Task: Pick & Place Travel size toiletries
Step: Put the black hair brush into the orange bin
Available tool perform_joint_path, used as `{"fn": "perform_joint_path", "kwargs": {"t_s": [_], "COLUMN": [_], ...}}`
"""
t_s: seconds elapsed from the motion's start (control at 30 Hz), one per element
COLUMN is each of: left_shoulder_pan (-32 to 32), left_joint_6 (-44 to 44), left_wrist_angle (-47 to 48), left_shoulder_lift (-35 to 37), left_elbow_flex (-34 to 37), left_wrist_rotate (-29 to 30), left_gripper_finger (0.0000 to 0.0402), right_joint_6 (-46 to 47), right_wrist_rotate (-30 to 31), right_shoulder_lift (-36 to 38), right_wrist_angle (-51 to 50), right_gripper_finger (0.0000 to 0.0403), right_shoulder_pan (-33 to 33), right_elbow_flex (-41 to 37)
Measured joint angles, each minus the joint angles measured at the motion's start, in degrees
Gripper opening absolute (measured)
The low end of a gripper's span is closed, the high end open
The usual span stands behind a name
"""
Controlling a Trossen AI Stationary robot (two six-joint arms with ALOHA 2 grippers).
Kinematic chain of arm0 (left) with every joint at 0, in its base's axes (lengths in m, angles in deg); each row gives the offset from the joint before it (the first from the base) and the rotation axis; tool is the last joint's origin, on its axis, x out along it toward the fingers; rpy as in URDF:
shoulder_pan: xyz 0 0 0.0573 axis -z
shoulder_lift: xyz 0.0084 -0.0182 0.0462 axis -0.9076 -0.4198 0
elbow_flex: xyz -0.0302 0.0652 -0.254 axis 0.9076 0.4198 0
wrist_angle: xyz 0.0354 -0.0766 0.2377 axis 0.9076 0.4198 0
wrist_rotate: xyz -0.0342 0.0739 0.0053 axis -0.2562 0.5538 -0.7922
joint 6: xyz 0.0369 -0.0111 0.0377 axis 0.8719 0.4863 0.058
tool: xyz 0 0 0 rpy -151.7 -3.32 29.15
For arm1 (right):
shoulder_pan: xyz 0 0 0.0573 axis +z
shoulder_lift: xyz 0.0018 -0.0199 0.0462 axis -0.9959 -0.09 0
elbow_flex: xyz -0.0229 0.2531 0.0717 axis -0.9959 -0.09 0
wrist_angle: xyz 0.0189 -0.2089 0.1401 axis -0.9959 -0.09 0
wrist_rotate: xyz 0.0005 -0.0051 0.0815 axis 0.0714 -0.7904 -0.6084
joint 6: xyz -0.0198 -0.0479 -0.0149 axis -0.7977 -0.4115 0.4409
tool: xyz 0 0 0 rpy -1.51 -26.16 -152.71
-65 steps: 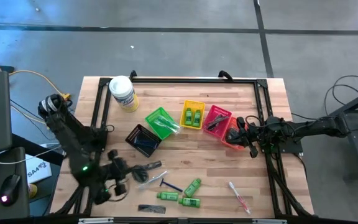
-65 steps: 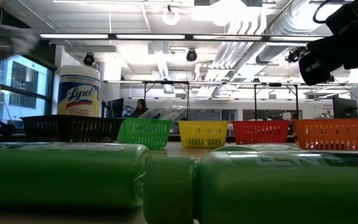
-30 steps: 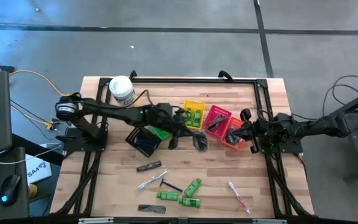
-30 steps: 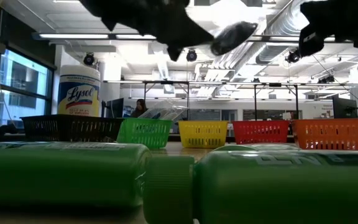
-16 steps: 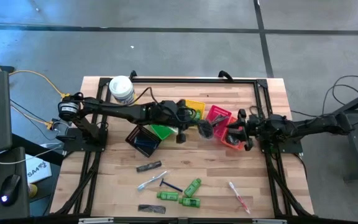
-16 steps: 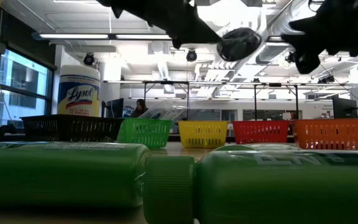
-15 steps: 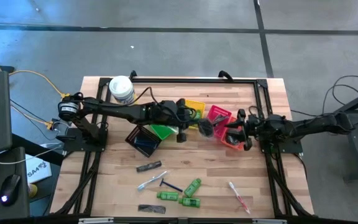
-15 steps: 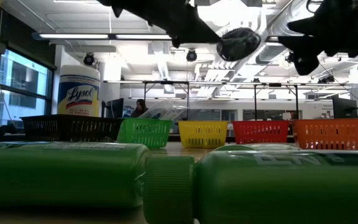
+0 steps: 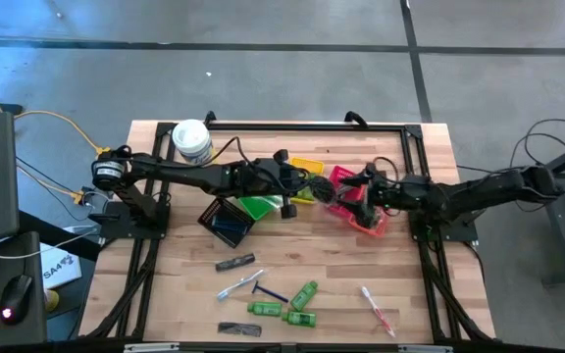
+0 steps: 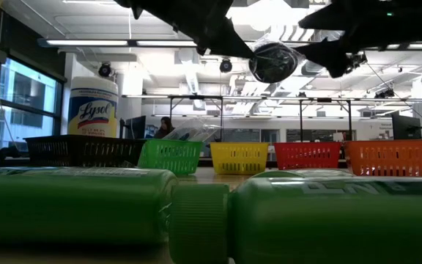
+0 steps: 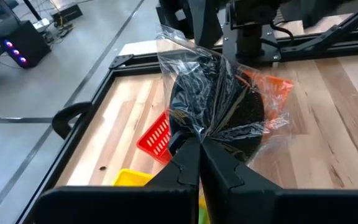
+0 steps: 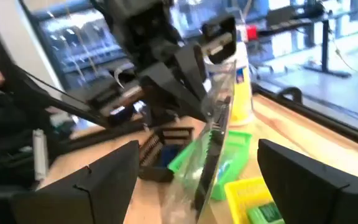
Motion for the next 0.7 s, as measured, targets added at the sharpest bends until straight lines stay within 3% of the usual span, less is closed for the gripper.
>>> {"fn": "perform_joint_path", "kwargs": {"t_s": [0.2,0.43,0.7], "left_shoulder_pan": [0.0,0.4,0.4], "left_joint_6": [0.1,0.3,0.7], "left_wrist_angle": [1.1,2.0,0.9], "left_shoulder_lift": [0.0,0.0,0.0], "left_elbow_flex": [0.0,0.1,0.1], "left_wrist_rotate": [0.1,0.5,1.0], "left_gripper_finger": [0.0,0.0,0.0], "right_joint_6": [2.9,3.0,1.4], "right_wrist_rotate": [0.3,-3.2,-9.6], "right_shoulder_lift": [-7.5,-9.7,-10.2], "right_wrist_angle": [-6.6,-7.3,-7.1], "right_gripper_finger": [0.0311,0.0301,0.0235], "right_shoulder_pan": [-3.6,-6.9,-7.9], "right_elbow_flex": [6.4,7.8,7.8]}}
